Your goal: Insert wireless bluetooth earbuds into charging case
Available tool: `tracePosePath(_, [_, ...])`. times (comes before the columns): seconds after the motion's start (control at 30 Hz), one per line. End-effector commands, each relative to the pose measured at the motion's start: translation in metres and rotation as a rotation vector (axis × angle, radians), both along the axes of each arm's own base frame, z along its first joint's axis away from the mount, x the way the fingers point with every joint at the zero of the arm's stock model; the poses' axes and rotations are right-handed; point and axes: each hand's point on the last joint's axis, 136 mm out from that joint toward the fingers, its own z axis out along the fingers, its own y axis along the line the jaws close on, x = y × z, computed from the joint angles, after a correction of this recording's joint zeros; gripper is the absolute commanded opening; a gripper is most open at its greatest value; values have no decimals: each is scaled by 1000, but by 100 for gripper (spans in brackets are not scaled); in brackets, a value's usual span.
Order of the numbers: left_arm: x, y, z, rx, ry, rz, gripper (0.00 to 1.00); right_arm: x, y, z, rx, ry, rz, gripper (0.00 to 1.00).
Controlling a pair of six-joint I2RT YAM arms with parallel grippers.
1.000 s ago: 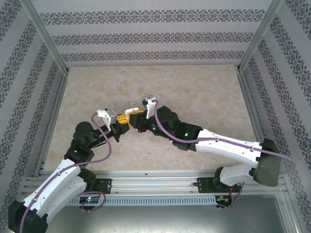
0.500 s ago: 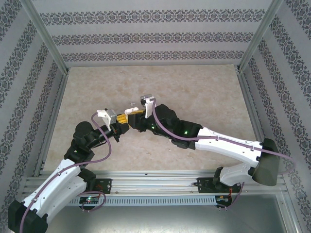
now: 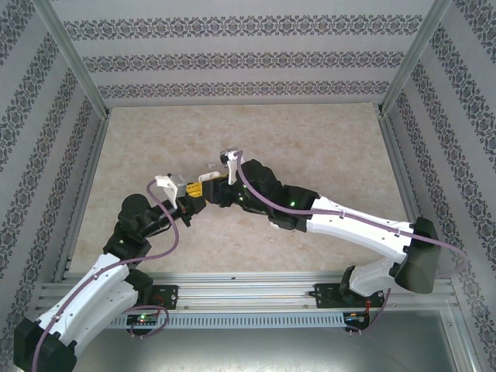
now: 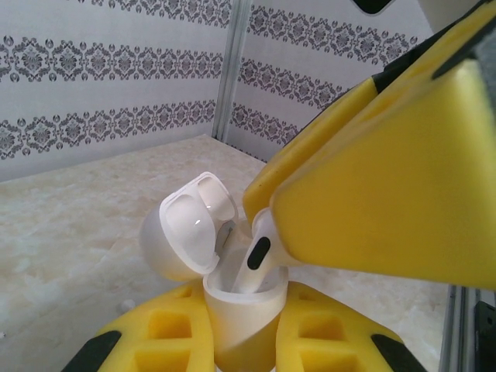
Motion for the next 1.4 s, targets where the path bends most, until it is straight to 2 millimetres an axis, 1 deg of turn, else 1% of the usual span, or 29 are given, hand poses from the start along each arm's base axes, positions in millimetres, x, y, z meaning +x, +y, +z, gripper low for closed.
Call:
tracePosePath(0.0, [-7, 0, 44, -82, -143, -19, 0, -8, -1, -31, -97, 99, 36, 35])
tracePosePath(0.2, [-6, -1, 39, -81, -128, -24, 0, -6, -4, -37, -149, 133, 35, 33])
tracePosePath(0.43, [-11, -5, 35, -82, -109, -62, 0, -4, -8, -45, -179, 172, 54, 29])
tracePosePath(0.67, [-16, -10, 32, -77, -98, -101, 0, -7, -6, -46, -208, 189, 120, 27])
tracePosePath(0.83, [-18, -12, 33, -78, -98, -123, 0, -9, -4, -51, -253, 207, 165, 27])
tracePosePath(0.9, [-19, -12, 33, -77, -100, -124, 0, -10, -2, -52, -260, 213, 178, 28])
tracePosePath(0.97, [-19, -12, 33, -78, -101, -124, 0, -11, -2, -52, -265, 219, 183, 32])
tracePosePath(1.03, [-18, -12, 33, -77, -98, -124, 0, -11, -2, -50, -264, 219, 185, 36])
tracePosePath(1.13, [-18, -12, 33, -76, -99, -126, 0, -10, -3, -45, -263, 209, 178, 40])
tracePosePath(1.23, [-18, -13, 33, -73, -100, -130, 0, -8, -6, -39, -269, 196, 170, 41])
tracePosePath(1.37, [-18, -14, 33, -73, -101, -134, 0, -5, -10, -37, -292, 193, 147, 41])
